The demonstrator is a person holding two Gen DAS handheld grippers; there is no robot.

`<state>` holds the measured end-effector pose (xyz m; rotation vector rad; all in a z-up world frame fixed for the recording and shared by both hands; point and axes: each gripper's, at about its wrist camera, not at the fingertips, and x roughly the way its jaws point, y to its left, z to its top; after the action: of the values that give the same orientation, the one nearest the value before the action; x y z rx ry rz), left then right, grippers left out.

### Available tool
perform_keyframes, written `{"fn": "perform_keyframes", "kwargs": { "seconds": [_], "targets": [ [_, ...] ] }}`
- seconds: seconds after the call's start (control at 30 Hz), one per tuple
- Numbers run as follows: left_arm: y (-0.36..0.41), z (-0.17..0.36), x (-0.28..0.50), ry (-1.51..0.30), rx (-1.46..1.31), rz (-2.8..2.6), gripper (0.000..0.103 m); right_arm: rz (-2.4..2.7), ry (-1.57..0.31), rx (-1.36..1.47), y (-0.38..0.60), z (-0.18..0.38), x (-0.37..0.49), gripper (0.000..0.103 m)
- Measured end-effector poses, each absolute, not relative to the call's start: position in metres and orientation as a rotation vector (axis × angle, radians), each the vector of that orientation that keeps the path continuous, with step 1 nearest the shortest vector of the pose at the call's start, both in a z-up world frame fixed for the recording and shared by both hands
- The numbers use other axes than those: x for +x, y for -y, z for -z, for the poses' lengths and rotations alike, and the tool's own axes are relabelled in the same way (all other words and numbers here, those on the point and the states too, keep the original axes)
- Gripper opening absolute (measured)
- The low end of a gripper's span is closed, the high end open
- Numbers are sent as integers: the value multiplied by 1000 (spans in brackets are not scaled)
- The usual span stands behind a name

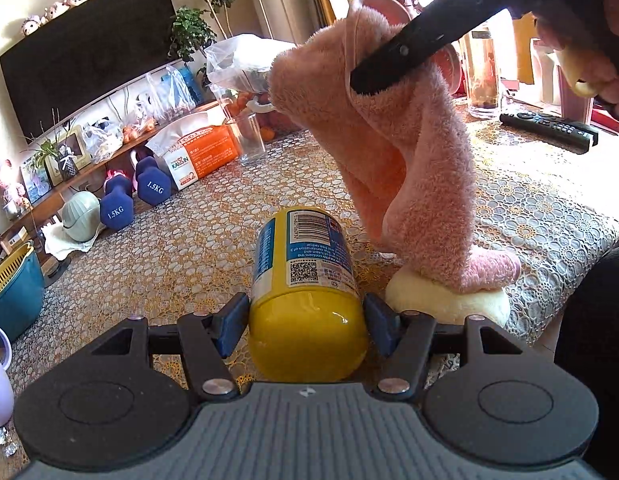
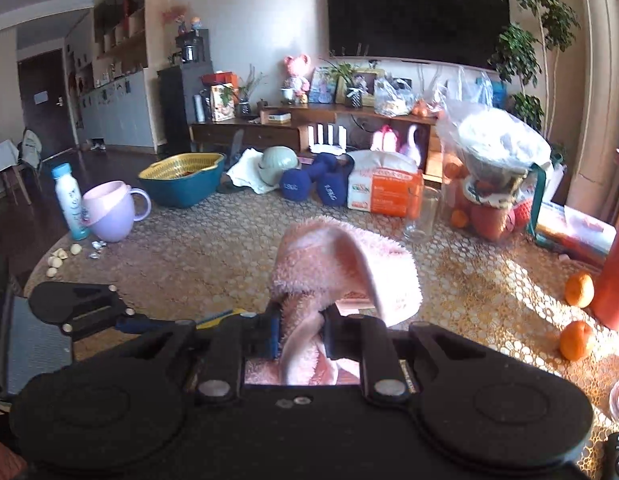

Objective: Clean container
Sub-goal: 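Lift the towel and wipe down over the jar cap with the right tool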

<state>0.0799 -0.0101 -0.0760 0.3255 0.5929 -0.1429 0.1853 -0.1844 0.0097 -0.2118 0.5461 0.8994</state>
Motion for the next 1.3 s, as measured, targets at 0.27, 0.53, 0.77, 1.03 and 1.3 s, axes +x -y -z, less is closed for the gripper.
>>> {"fn": "perform_keyframes", "kwargs": {
  "seconds": [0.27,0.53,0.77,1.03,1.3],
  "targets": [
    [1,75,79,-615,278,122,62,-1096,-567,-341,150,0,133,18],
    [-3,77,77,-615,261,120,62,-1145,-655,-348,124,27,122,18],
    [-5,76,78,-616,244,121,62,-1129,-645,-390,105,28,136,18],
    [-7,76,78,-620,226,125,62,-1038,-647,-383,91,29,175,18],
    [-32,70,80,-661,63,184,77,-1007,-680,-321,104,35,197,19]
  ]
}}
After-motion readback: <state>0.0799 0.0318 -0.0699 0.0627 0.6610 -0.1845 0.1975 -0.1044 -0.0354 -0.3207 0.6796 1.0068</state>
